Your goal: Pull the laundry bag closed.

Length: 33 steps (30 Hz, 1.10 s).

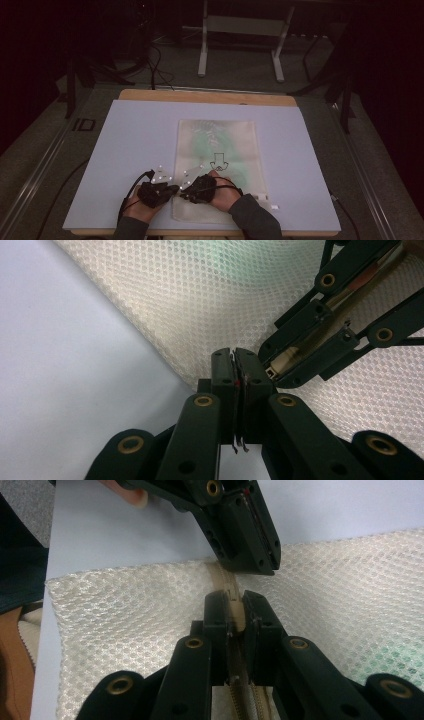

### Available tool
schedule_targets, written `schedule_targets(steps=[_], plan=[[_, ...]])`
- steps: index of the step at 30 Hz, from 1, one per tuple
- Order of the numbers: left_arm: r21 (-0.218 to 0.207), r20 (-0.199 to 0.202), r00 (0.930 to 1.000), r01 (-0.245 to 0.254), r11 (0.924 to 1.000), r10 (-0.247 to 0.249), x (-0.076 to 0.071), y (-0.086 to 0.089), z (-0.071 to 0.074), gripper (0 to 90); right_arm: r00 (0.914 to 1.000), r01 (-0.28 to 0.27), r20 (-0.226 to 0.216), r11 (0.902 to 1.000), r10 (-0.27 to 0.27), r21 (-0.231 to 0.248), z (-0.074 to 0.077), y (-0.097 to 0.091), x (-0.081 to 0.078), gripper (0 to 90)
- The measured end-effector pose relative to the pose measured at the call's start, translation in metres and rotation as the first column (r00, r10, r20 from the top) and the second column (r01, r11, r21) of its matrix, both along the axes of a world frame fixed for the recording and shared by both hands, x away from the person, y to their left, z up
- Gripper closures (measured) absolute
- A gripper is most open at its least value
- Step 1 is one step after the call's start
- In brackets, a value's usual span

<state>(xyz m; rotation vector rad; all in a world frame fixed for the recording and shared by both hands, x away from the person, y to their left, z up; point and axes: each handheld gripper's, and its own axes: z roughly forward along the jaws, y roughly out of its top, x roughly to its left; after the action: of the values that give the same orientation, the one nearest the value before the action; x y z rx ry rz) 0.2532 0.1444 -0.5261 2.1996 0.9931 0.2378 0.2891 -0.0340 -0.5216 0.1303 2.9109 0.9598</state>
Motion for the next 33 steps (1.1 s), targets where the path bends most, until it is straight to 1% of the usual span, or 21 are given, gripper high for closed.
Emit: schedule_targets(steps=[4,8,14,17,24,33], plan=[[-0.009,-0.02,0.9998,0.0,1.0,0.0,0.0016,-0.0002,-0.0019,87.6,1.0,-0.007,-0.002,0.9999,0.007,-0.009,0.0007,0.0003,-0.0007,82.4],[-0.005,-0.03,0.9995,0.009,0.9999,-0.009,0.0034,0.0001,-0.0023,89.2,0.9999,-0.014,0.0,0.9996,0.014,-0.023,0.0018,0.0008,-0.0022,82.4],[-0.009,-0.036,0.9991,0.024,0.9997,-0.024,0.0059,0.0014,-0.0032,89.4,0.9998,-0.019,0.005,0.9993,0.019,-0.034,0.0027,0.0004,-0.0029,82.4],[-0.001,-0.027,0.9994,0.023,0.9997,-0.023,0.0051,0.0005,-0.0032,89.4,0.9997,-0.023,0.008,0.999,0.024,-0.037,0.0029,-0.0005,-0.0033,82.4],[0.0,-0.021,0.9996,0.02,0.9998,-0.02,0.0043,0.0003,-0.0035,89.4,0.9997,-0.024,0.011,0.9985,0.024,-0.05,0.004,-0.005,-0.0045,82.4],[0.001,-0.019,0.9996,0.021,0.9998,-0.021,0.0041,0.0001,-0.0034,89.4,0.9996,-0.022,0.016,0.9985,0.023,-0.051,0.0044,-0.0084,-0.0058,82.3]])
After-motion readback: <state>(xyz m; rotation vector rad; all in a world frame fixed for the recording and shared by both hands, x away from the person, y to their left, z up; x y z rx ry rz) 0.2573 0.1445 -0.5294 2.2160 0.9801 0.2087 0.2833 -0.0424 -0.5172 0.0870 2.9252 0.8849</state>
